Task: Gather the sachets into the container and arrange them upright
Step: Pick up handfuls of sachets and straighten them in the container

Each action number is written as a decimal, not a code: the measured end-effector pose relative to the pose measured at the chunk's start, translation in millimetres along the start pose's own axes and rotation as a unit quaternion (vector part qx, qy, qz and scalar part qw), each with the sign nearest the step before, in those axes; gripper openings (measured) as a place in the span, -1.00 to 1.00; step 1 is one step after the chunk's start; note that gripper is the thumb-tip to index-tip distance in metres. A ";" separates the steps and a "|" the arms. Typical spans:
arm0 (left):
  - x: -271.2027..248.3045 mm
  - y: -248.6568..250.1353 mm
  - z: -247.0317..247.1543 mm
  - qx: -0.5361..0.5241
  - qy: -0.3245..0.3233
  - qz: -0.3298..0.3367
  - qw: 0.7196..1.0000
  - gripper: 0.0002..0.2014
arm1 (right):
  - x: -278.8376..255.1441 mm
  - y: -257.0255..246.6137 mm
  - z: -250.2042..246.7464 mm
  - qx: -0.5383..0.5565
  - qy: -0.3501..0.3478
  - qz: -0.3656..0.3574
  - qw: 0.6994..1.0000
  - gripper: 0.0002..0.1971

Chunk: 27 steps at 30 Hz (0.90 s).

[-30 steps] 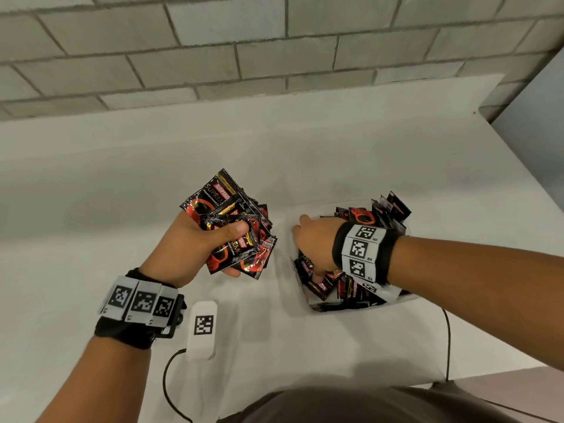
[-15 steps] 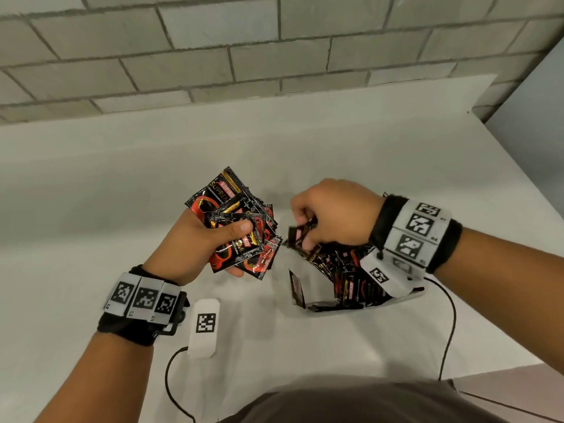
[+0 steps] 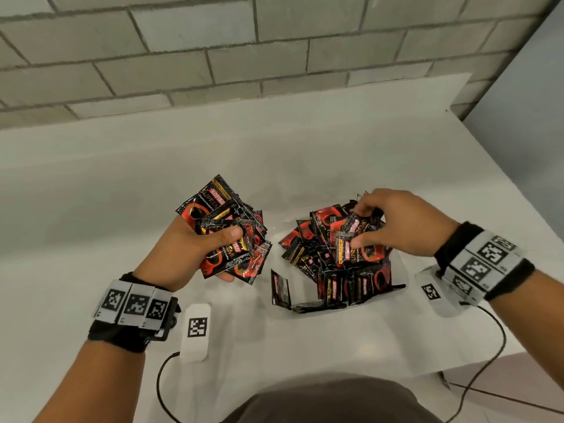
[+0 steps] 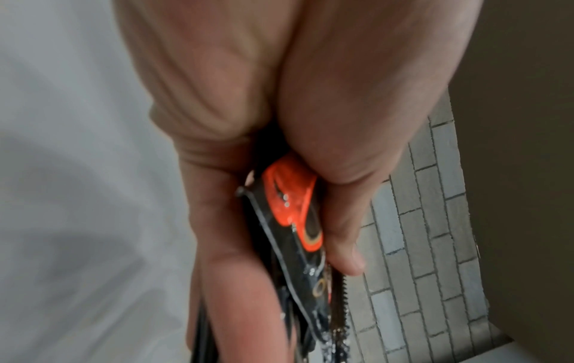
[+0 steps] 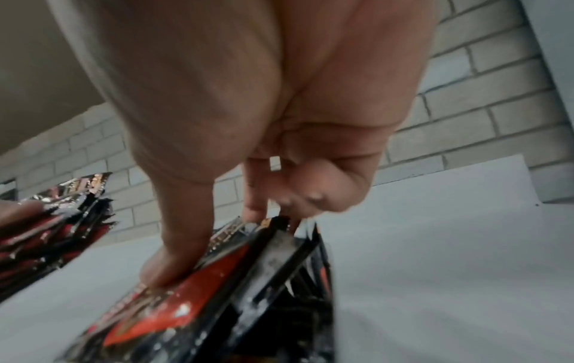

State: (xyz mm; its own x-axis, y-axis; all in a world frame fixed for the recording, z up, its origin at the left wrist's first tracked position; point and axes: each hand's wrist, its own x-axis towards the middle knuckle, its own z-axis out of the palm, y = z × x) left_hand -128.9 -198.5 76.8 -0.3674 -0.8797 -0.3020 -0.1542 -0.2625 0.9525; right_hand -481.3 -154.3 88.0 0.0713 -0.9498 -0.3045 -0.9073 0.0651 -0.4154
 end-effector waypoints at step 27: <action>-22.7 -1.8 -20.9 -0.029 0.052 0.018 0.998 -0.67 | 30.5 -98.0 -11.7 0.053 0.005 -0.155 0.987 -0.91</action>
State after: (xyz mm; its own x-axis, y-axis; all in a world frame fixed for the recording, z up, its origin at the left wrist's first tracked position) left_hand -101.1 -186.3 82.8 -0.2745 -0.9246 -0.2643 -0.0887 -0.2494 0.9643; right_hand -395.0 -193.2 129.5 0.3339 -0.9320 -0.1414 -0.7941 -0.1973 -0.5749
